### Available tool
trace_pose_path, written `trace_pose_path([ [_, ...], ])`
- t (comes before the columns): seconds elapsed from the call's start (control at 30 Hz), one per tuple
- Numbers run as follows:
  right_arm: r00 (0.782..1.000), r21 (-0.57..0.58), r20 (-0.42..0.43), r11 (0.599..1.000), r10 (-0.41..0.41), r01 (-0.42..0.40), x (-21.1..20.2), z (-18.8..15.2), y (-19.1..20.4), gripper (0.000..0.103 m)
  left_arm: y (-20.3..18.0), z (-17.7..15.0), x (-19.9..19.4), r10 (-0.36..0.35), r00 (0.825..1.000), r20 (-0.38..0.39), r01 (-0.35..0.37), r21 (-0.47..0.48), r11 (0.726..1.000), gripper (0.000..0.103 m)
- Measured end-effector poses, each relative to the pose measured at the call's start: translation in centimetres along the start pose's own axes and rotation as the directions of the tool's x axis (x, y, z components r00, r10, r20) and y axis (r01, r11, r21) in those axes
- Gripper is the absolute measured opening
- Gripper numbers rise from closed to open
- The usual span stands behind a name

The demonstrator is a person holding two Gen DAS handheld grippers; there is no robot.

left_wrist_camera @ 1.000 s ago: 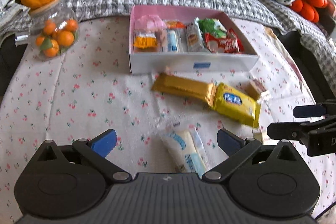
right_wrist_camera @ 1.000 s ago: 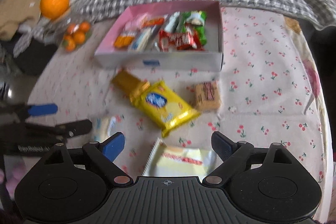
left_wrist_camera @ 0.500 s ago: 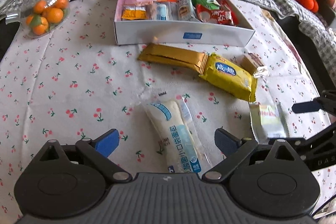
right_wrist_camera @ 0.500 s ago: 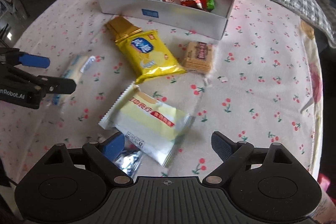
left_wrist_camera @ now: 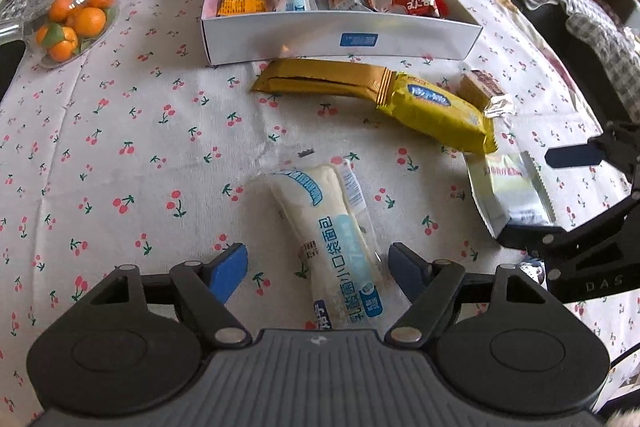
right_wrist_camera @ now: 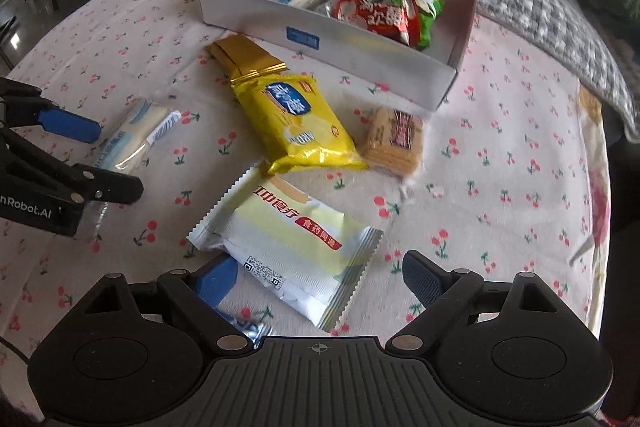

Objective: Organize snacks
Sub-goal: 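Move left tool to white yogurt-bread packet while right tool moves to white wafer packet, then grasp white yogurt-bread packet with left tool while right tool grasps white wafer packet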

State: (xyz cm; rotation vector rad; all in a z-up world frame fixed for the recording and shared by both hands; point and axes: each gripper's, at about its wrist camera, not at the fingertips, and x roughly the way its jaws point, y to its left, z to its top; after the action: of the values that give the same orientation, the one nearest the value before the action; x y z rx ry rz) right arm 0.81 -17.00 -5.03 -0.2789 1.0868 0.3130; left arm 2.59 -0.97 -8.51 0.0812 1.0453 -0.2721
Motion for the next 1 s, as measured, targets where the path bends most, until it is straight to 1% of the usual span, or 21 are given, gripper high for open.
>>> trace_pose_path([
  [0.17, 0.999, -0.04, 0.028, 0.999, -0.024, 0.025, 0.2, 0.5, 0.7, 0.092, 0.2, 0.1, 0.0, 0.01, 1.0, 0.002, -0.01, 0.009, 1.0, 0.073],
  [0.23, 0.999, -0.044, 0.033, 0.999, -0.022, 0.024, 0.4, 0.7, 0.9, 0.092, 0.3, 0.0, 0.0, 0.009, 1.0, 0.004, -0.009, 0.011, 1.0, 0.07],
  [0.43, 0.999, -0.041, 0.05, 0.999, -0.002, 0.004, 0.7, 1.1, 1.3, 0.089, 0.3, 0.1, -0.2, -0.002, 1.0, 0.014, 0.001, 0.025, 1.0, 0.058],
  [0.5, 0.999, -0.037, 0.051, 0.999, 0.006, -0.004, 0.8, 1.1, 1.3, 0.088, 0.3, 0.1, -0.2, -0.009, 1.0, 0.015, 0.008, 0.031, 0.999, 0.052],
  [0.53, 0.999, -0.033, 0.051, 0.999, 0.015, -0.013, 0.8, 1.2, 1.3, 0.084, 0.3, 0.2, -0.2, -0.012, 1.0, 0.015, 0.012, 0.034, 0.999, 0.05],
  [0.57, 0.998, -0.026, 0.051, 0.999, 0.03, -0.029, 0.8, 1.2, 1.2, 0.083, 0.3, 0.2, -0.3, -0.017, 1.0, 0.015, 0.016, 0.036, 0.999, 0.046],
  [0.6, 0.998, -0.019, 0.05, 0.999, 0.044, -0.043, 0.7, 1.2, 1.2, 0.079, 0.3, 0.2, -0.3, -0.024, 1.0, 0.014, 0.024, 0.037, 0.999, 0.042],
  [0.63, 0.997, -0.013, 0.049, 0.999, 0.052, -0.051, 0.7, 1.3, 1.2, 0.075, 0.3, 0.2, -0.3, -0.031, 0.999, 0.013, 0.03, 0.039, 0.999, 0.04],
  [0.7, 0.997, -0.01, 0.051, 0.998, 0.061, -0.06, 0.6, 1.3, 1.3, 0.07, 0.2, 0.2, -0.4, -0.033, 0.999, 0.012, 0.032, 0.046, 0.998, 0.031],
  [0.73, 0.996, -0.012, 0.056, 0.998, 0.064, -0.064, 0.5, 1.3, 1.4, 0.066, 0.2, 0.2, -0.4, -0.03, 0.999, 0.011, 0.029, 0.052, 0.998, 0.03],
  [0.77, 0.996, -0.016, 0.062, 0.997, 0.07, -0.069, 0.3, 1.3, 1.5, 0.06, 0.1, 0.2, -0.5, -0.028, 1.0, 0.011, 0.028, 0.054, 0.998, 0.03],
  [0.8, 0.994, -0.013, 0.059, 0.996, 0.091, -0.09, 0.2, 1.3, 1.6, 0.047, 0.1, 0.2, -0.5, -0.027, 1.0, 0.011, 0.026, 0.054, 0.998, 0.029],
  [0.83, 0.993, -0.001, 0.065, 0.995, 0.095, -0.095, 0.0, 1.4, 1.6, 0.045, 0.2, 0.1, -0.5, -0.025, 1.0, 0.011, 0.025, 0.051, 0.998, 0.029],
  [1.0, 0.991, 0.044, 0.061, 0.991, 0.121, -0.123, -0.2, 1.6, 1.3, 0.044, 0.5, 0.2, -0.7, -0.022, 1.0, 0.009, 0.022, 0.036, 0.999, 0.028],
])
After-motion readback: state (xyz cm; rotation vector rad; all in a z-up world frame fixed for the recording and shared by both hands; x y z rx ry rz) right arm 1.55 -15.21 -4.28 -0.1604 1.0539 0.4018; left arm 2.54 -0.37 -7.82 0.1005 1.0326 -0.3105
